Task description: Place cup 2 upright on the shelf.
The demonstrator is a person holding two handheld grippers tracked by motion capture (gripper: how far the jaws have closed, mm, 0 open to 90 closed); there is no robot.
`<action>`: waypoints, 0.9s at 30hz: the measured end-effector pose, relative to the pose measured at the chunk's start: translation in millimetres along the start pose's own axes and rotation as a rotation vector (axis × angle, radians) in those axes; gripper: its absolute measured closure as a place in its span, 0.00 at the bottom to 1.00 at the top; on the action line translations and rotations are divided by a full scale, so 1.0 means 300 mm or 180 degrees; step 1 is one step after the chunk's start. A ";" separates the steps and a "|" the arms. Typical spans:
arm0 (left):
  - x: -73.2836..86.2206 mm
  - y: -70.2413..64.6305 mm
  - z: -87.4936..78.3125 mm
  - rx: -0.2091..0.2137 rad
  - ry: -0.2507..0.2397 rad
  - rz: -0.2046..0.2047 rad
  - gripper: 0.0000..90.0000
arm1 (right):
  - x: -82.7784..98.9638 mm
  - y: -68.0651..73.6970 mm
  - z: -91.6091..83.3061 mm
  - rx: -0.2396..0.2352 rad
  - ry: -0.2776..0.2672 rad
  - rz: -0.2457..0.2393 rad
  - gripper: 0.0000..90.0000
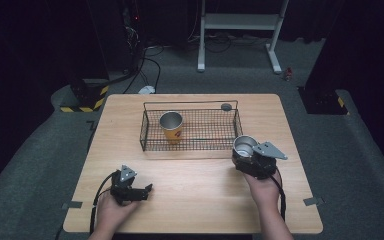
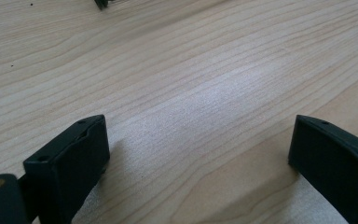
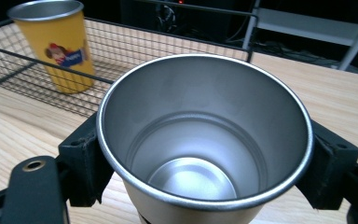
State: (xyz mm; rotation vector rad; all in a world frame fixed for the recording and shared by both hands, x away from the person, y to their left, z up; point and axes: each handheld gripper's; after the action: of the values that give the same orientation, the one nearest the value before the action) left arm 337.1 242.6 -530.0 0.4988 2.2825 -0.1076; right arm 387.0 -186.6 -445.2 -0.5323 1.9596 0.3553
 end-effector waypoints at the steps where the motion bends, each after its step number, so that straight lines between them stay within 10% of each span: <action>1: 0.000 0.000 0.000 -0.0003 0.0000 -0.0001 0.05 | -0.003 0.003 0.002 -0.0059 -0.0006 0.0040 0.20; 27: -0.023 -0.006 0.025 -0.0015 0.0048 -0.0032 0.00 | -0.118 0.072 0.025 0.0131 -0.0058 0.0145 0.20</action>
State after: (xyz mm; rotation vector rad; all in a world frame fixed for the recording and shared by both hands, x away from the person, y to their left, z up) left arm 345.8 237.1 -530.4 0.4873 2.2998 -0.1037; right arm 394.9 -156.9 -416.0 -0.4572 1.9598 0.3466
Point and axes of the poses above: each handheld gripper's, and its own axes: z roughly forward along the jaws, x roughly out of its underside, y roughly to its left, and after that the axes turned 6 degrees about -x, right-handed
